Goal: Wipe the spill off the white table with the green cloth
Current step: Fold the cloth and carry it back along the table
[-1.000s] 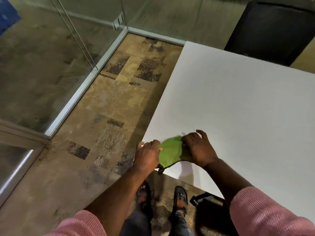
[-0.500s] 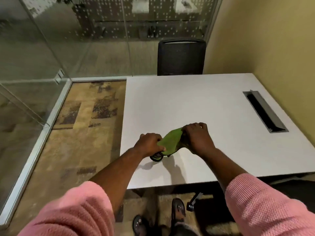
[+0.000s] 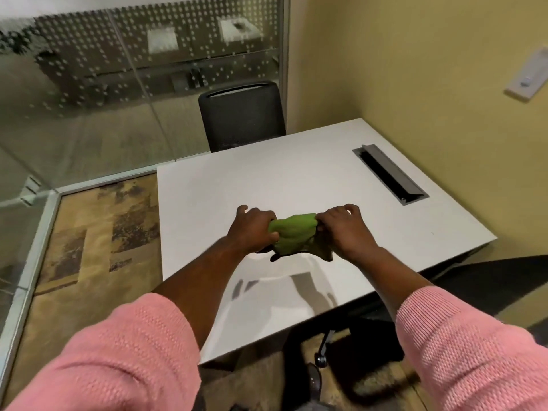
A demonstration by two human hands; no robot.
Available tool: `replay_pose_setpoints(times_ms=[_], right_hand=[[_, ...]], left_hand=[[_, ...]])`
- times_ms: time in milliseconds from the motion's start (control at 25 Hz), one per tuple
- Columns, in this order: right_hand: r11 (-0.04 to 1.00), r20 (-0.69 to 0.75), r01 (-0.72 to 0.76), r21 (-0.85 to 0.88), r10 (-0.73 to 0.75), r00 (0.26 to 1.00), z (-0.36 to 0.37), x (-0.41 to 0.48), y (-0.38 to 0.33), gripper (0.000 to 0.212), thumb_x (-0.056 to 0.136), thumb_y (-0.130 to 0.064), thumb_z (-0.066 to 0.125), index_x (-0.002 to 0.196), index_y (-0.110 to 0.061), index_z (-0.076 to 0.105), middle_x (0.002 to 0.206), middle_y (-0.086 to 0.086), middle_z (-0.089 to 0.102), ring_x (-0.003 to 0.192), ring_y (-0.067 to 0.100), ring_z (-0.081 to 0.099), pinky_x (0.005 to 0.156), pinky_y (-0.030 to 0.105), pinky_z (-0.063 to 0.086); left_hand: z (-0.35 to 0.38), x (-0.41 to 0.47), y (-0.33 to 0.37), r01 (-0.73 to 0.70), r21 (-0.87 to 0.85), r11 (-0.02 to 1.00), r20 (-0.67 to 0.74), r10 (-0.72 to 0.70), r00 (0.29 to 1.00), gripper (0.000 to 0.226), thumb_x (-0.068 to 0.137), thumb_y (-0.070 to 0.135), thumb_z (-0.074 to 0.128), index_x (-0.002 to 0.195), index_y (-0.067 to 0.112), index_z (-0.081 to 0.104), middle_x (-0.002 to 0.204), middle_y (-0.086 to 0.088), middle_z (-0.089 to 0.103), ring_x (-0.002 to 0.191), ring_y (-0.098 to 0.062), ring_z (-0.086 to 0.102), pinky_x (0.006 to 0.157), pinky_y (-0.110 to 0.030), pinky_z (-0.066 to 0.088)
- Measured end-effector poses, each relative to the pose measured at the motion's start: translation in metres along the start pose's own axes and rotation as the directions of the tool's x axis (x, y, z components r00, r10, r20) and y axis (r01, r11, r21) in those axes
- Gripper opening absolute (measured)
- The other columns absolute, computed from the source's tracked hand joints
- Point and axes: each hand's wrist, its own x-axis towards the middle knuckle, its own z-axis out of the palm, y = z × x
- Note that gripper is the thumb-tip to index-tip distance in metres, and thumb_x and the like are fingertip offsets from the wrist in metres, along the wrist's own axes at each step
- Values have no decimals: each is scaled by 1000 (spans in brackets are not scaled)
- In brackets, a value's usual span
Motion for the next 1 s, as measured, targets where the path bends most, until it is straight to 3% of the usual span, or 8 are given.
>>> replay_pose_setpoints(times_ms=[200, 360, 520, 720, 880, 1000], right_hand=[[997, -5, -76, -3, 76, 997, 3, -7, 54, 30, 83, -11, 66, 113, -13, 69, 106, 3, 72, 110, 29, 64, 107, 40, 24], [988, -58, -155, 21, 156, 986, 8, -22, 86, 22, 90, -15, 64, 111, -14, 70, 108, 3, 72, 109, 29, 64, 109, 43, 27], [959, -137, -283, 34, 285, 949, 12, -43, 116, 17, 92, -14, 64, 107, -14, 72, 107, 4, 70, 103, 30, 66, 107, 46, 32], [888, -147, -461, 3, 456, 878, 13, -69, 167, 16, 95, -16, 66, 109, -15, 73, 107, 3, 71, 101, 30, 65, 107, 46, 34], [814, -140, -579, -46, 569, 810, 13, -87, 202, 15, 96, -17, 65, 108, -17, 74, 105, 1, 71, 99, 27, 66, 103, 43, 33], [742, -145, -668, -58, 656, 741, 17, -92, 229, 15, 96, -17, 66, 109, -18, 74, 104, 0, 71, 98, 25, 66, 101, 42, 35]], left_hand=[[13, 46, 38, -80, 25, 996, -17, 80, 997, 17, 79, 34, 66, 94, 27, 69, 92, 8, 67, 105, -21, 60, 120, -49, 22], [28, 75, 68, -150, 48, 988, -2, 150, 989, 12, 77, 32, 66, 85, 23, 70, 97, 5, 68, 107, -21, 58, 120, -50, 21], [41, 113, 101, -263, 69, 962, 27, 262, 965, 15, 79, 33, 65, 89, 24, 71, 99, 6, 66, 114, -21, 54, 122, -53, 17], [69, 172, 154, -425, 58, 903, 82, 420, 904, 25, 84, 37, 66, 105, 25, 72, 112, 5, 67, 124, -21, 51, 124, -53, 12], [92, 217, 200, -534, 44, 845, 125, 525, 842, 21, 82, 35, 63, 98, 25, 72, 98, 5, 71, 111, -24, 59, 120, -50, 19], [110, 256, 230, -587, 14, 810, 171, 576, 799, 24, 84, 35, 63, 104, 25, 71, 97, 4, 74, 107, -24, 62, 120, -48, 19]])
